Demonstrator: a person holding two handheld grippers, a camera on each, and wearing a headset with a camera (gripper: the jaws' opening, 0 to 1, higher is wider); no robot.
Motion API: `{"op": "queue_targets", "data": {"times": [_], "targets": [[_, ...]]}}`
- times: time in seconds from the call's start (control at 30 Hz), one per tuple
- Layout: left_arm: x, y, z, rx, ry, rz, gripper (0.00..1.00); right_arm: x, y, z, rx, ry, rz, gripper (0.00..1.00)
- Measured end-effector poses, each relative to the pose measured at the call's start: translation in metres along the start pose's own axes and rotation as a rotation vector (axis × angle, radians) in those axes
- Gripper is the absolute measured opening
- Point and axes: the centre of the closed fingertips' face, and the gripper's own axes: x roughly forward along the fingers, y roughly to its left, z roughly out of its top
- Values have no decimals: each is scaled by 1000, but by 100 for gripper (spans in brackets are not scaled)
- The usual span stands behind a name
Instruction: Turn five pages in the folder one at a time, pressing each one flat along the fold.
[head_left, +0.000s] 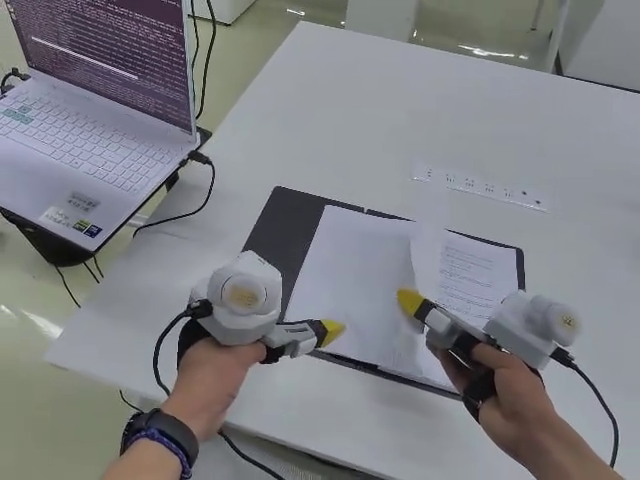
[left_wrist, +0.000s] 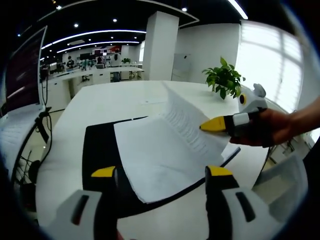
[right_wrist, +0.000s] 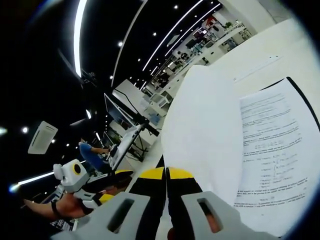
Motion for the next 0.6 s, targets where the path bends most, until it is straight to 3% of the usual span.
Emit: {"op": "queue_targets", "data": {"times": [0.3,0.6], "targets": [[-9,14,3,0,-13,27,71,20,9,-11,27,24,20,0],[-20,20,-1,39,-2,26,72,44,18,-25,55,51,39,0]]}}
